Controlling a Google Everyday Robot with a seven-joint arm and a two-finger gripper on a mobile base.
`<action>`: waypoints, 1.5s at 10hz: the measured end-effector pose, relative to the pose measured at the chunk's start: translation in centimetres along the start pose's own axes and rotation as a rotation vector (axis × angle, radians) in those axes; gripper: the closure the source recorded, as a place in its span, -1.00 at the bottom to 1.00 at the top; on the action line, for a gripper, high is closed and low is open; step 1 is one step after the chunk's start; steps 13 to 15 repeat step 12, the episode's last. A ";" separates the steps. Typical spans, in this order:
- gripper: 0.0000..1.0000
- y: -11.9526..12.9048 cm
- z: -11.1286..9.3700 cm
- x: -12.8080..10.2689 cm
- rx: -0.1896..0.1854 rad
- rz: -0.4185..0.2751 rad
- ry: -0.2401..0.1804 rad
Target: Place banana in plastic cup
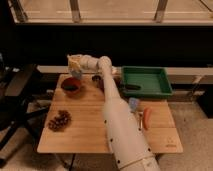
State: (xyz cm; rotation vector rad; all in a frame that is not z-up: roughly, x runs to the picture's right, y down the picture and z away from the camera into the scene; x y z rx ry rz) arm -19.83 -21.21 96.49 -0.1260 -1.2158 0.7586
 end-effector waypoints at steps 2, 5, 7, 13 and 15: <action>-0.52 0.1 -0.1 0.0 0.005 0.002 0.001; -0.52 0.0 -1.1 -0.1 0.026 0.022 0.000; -0.52 -0.1 -1.5 -0.2 0.032 0.024 -0.001; -0.52 0.1 -1.3 -0.2 0.029 0.026 -0.003; -0.52 0.1 -1.3 -0.2 0.029 0.026 -0.003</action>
